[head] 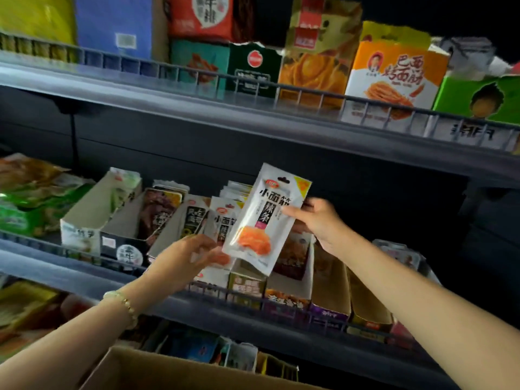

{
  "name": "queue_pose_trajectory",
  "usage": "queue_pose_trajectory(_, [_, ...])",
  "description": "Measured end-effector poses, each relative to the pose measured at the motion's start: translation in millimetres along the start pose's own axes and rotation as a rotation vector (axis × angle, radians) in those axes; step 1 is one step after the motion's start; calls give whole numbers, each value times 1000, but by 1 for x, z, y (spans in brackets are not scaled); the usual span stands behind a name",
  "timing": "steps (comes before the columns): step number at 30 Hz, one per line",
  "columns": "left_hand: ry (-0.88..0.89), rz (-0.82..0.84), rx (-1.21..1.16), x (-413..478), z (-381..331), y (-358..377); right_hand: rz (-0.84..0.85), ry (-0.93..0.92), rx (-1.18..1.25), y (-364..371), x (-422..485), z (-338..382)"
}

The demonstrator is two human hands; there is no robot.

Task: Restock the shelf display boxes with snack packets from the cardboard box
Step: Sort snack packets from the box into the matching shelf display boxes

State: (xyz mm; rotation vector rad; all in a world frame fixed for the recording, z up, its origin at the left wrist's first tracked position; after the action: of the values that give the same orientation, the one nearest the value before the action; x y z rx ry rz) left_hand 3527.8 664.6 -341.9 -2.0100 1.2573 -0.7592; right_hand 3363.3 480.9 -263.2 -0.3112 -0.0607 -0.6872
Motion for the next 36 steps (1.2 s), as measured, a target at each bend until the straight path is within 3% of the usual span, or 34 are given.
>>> queue_pose_trajectory(4, [14,18,308,8,40,-10,-86,-15,-8,36,44,3])
queue_pose_trajectory(7, [46,21,291,15,51,-6,-110,-11,-152,66,72,-8])
queue_pose_trajectory(12, [64,-34,259,24,63,5,0,-34,-585,100,97,-29])
queue_pose_trajectory(22, [77,-65,231,22,74,14,9,-100,-668,93,90,-39])
queue_pose_trajectory(31, [75,-55,161,-43,51,17,172,-240,-719,84,-7,-16])
queue_pose_trajectory(36, [30,184,92,-113,58,69,446,-109,-699,108,-112,-80])
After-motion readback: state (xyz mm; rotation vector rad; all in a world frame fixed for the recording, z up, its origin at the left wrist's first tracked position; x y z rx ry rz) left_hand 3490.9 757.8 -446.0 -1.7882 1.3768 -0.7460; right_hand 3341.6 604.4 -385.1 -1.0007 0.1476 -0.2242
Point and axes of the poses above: each hand's wrist, its own x-axis towards the middle knuckle, its own y-axis out of the palm, z = x × y, the point moved 5 cm from there along x, towards the middle knuckle, and after that the axes turned 13 degrees about z, right-handed, at the moved point
